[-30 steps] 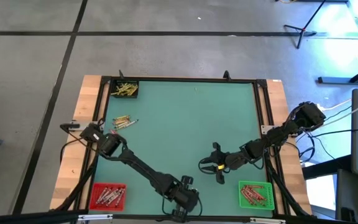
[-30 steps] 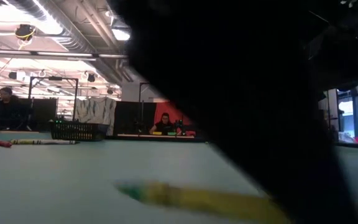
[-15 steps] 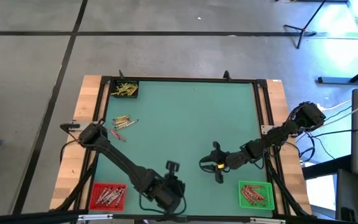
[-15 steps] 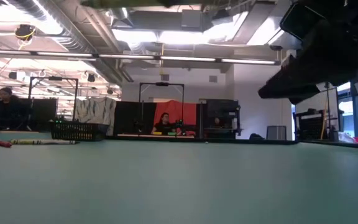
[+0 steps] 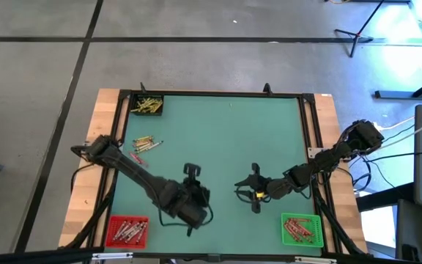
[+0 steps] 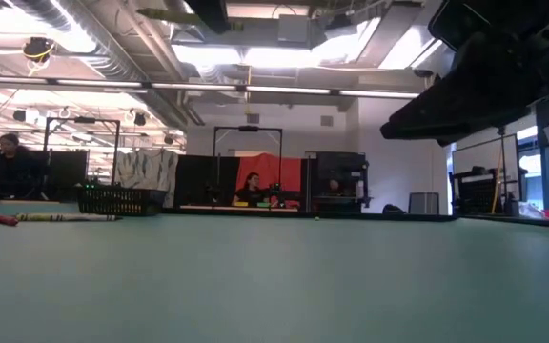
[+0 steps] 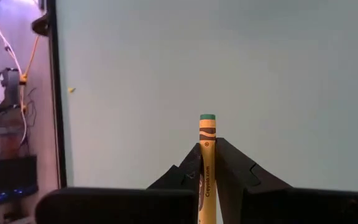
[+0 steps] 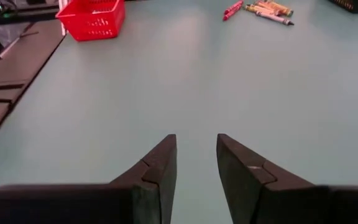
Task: Sort crayons
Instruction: Put the green crayon into the black bin
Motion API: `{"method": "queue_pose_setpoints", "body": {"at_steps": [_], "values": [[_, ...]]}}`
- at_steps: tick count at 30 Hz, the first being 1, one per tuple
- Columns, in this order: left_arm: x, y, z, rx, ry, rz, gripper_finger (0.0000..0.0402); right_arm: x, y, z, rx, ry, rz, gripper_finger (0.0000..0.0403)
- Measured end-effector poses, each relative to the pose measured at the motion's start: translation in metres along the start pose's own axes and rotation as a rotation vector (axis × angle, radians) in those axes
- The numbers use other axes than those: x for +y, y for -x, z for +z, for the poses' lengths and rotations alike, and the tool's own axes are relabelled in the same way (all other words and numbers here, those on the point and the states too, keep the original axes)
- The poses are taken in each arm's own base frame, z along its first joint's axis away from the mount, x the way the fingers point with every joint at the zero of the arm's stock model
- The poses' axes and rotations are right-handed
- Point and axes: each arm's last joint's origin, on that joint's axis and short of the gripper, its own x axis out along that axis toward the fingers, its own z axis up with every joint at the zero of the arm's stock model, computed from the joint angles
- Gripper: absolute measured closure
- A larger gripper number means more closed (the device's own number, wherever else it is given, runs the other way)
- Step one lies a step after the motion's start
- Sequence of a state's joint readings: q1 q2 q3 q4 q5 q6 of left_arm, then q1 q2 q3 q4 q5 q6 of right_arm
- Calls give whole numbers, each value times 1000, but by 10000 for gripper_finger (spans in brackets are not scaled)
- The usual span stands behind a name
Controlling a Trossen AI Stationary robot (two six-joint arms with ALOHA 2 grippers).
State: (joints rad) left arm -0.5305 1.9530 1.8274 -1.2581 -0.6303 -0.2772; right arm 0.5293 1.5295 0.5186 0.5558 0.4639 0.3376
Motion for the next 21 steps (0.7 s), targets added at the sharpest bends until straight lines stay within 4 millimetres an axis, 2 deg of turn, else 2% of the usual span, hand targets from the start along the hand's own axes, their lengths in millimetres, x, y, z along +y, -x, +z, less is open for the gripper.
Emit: {"method": "queue_pose_setpoints", "body": {"at_steps": [4,11,15,21], "values": [[27,-1,-27,4,55,10,386,0,0,0,-4,53,1,292],[90,-12,-91,14,261,59,386,-6,-2,4,-29,148,-68,292],[122,-24,-124,74,364,97,386,-23,-9,8,-28,154,-151,292],[165,-52,-165,227,498,181,386,-55,-18,7,75,164,-217,292]]}}
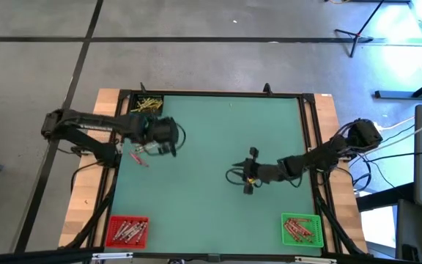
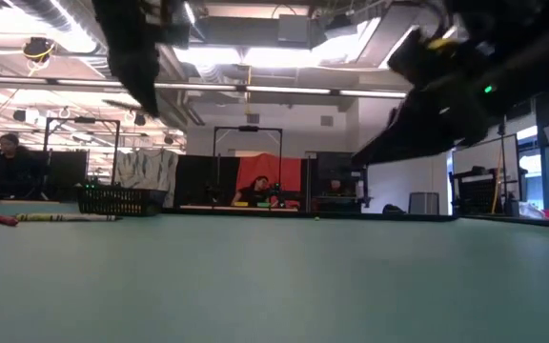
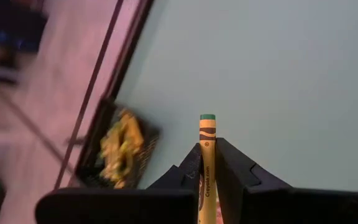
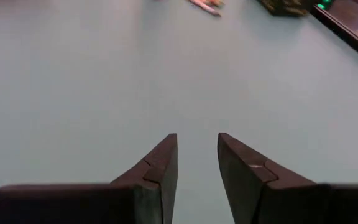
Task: Sort crayons
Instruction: Put the green crayon into the black bin
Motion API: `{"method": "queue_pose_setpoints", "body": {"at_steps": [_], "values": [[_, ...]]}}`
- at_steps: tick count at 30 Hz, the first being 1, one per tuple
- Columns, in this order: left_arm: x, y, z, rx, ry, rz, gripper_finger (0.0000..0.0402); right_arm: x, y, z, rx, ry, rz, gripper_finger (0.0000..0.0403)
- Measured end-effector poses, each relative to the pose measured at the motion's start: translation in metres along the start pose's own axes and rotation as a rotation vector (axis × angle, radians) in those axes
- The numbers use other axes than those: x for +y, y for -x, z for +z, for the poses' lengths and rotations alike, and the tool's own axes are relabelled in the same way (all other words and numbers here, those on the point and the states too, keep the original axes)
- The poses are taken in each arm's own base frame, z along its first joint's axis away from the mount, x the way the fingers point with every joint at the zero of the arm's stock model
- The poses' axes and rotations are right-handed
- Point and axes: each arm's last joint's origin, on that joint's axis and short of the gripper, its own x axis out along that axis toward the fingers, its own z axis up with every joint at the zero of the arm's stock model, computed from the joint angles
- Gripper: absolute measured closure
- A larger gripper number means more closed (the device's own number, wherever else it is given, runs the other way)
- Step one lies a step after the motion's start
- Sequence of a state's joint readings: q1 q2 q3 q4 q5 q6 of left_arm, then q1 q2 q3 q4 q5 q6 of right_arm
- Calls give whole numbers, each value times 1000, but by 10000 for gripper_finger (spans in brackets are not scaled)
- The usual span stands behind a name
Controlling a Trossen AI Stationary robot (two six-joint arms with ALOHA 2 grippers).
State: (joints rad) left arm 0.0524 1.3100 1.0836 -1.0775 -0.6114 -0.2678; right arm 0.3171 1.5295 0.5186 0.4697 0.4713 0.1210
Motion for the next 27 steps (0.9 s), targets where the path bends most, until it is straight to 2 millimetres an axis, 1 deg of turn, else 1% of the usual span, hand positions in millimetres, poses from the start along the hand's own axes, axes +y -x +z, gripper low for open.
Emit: {"method": "queue_pose_setpoints", "body": {"at_steps": [3,6,13,16,20,25,27], "values": [[22,-23,-1,70,58,40,386,-15,-6,-2,34,19,-50,292],[43,-45,-2,112,106,45,386,-27,-11,-1,45,44,-72,292],[88,-88,-13,136,190,-3,386,-51,-20,-1,66,86,-43,292],[103,-101,-20,116,189,-15,386,-60,-22,-1,73,74,-33,292],[119,-115,-27,80,196,33,386,-67,-23,-3,72,56,-14,292],[134,-127,-32,13,244,101,386,-69,-22,-9,77,54,-5,292],[138,-129,-35,15,249,116,384,-69,-22,-9,79,54,-4,292]]}}
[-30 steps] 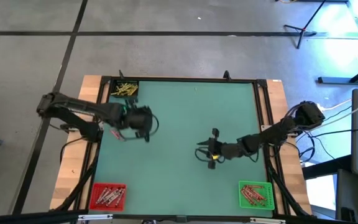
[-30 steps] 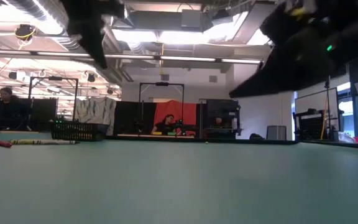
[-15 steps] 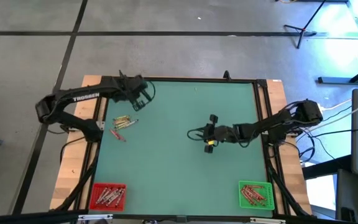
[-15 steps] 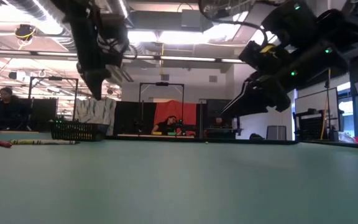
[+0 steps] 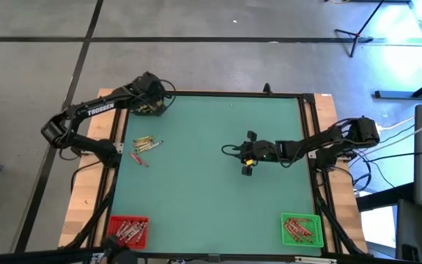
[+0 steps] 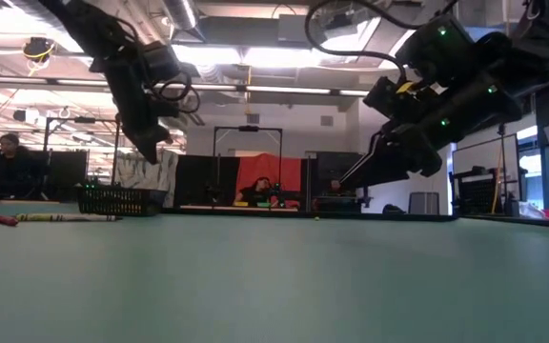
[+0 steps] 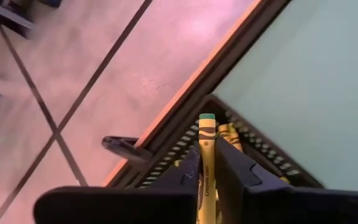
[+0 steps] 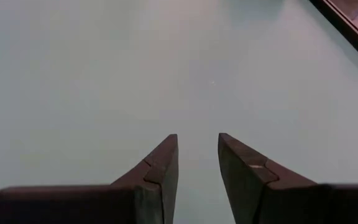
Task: Sort crayons
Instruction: Put the green crayon into the black bin
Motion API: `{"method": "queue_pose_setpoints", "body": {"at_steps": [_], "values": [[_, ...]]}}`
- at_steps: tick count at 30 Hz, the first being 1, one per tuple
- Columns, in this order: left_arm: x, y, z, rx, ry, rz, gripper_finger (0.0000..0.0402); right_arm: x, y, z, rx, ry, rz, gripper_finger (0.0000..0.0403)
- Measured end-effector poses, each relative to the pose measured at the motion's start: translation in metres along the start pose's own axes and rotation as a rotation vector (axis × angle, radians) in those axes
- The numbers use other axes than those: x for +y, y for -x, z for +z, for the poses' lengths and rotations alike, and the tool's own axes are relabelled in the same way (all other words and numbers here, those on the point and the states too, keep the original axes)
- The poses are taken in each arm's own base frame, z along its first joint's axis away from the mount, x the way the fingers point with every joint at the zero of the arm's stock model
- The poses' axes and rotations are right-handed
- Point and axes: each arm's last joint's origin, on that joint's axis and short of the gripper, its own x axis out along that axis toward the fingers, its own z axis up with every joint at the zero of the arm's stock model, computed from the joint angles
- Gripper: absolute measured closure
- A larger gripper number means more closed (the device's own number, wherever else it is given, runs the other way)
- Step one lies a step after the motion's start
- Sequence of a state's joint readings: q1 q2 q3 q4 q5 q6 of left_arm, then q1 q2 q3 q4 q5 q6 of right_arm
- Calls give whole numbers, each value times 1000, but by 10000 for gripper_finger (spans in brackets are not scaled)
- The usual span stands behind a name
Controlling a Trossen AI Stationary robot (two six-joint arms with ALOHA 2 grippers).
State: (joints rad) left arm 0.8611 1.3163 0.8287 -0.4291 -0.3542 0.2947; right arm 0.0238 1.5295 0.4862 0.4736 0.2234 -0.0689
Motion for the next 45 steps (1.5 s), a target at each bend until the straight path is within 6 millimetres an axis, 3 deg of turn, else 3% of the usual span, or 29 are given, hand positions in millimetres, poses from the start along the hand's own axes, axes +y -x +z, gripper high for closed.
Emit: {"method": "queue_pose_setpoints", "body": {"at_steps": [6,11,23,29,36,45], "values": [[9,-4,-6,40,19,43,344,0,0,1,-7,-2,0,292],[3,1,-10,84,10,40,306,0,0,1,-7,-2,0,292],[-26,32,-23,293,0,-237,302,0,0,2,-21,-5,2,292],[-39,25,-40,471,-19,-372,302,0,0,3,-26,-5,3,292],[-58,15,-50,564,-121,-349,302,0,0,3,-26,-5,2,292],[-69,3,-62,644,-131,-364,302,1,0,3,-27,-5,14,292]]}}
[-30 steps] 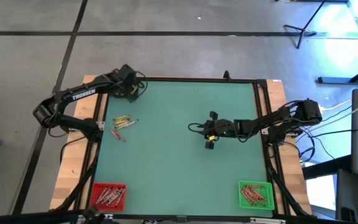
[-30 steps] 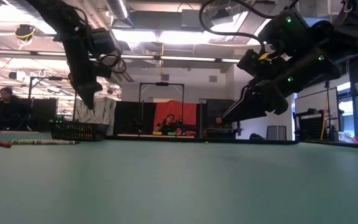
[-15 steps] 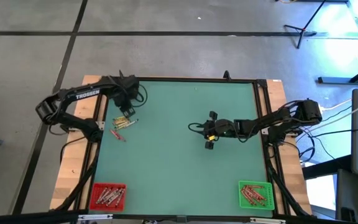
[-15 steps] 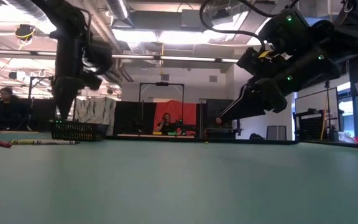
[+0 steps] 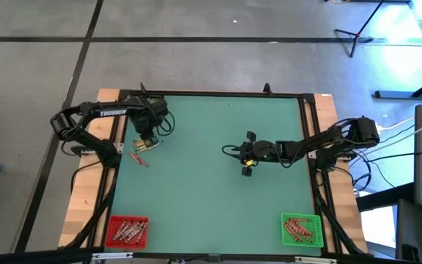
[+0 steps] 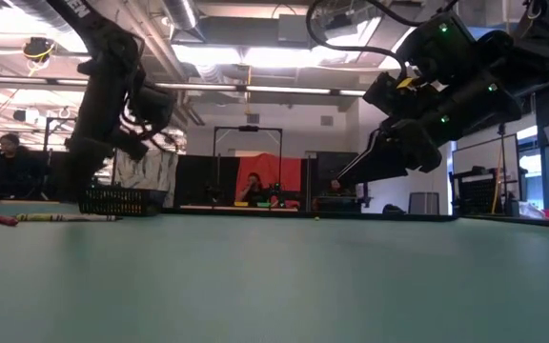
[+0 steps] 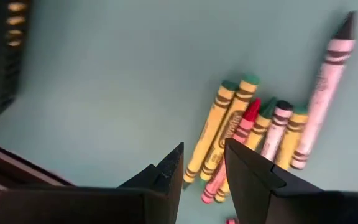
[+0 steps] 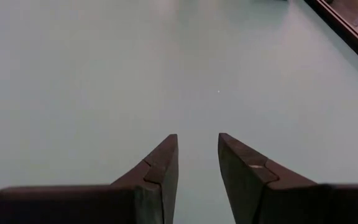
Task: Sort crayons
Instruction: Put the green crayon into the black bin
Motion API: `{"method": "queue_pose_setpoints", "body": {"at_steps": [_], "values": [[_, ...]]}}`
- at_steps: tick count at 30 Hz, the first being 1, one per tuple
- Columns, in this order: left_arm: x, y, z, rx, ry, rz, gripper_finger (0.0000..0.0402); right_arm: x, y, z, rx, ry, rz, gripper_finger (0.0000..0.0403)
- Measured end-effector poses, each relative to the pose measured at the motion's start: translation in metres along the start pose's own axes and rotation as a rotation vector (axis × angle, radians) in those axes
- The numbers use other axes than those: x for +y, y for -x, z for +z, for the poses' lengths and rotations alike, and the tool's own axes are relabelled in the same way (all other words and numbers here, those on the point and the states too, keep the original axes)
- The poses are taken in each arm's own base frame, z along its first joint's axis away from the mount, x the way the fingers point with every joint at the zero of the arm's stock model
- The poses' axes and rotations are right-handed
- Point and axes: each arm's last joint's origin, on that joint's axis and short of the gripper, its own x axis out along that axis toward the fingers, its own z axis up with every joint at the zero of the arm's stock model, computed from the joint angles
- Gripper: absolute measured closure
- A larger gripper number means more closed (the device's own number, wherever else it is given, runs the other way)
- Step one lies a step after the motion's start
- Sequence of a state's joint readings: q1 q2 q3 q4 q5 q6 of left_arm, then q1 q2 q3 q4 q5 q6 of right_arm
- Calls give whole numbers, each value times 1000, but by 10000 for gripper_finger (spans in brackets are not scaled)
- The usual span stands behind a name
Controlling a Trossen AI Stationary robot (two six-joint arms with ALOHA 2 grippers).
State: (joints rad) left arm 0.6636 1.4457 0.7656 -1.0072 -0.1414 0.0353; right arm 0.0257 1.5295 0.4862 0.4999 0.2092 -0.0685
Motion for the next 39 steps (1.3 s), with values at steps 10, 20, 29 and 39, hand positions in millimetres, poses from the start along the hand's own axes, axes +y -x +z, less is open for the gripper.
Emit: {"method": "queue_pose_setpoints", "body": {"at_steps": [10,20,29,39], "values": [[-1,-21,5,76,-4,45,302,0,0,1,-7,-7,1,292],[-2,-25,9,63,-11,48,302,0,0,1,-6,-11,1,292],[-2,-25,10,50,-36,26,339,0,0,1,-6,-12,1,292],[-2,-24,11,48,-37,28,396,0,0,1,-7,-12,1,292]]}}
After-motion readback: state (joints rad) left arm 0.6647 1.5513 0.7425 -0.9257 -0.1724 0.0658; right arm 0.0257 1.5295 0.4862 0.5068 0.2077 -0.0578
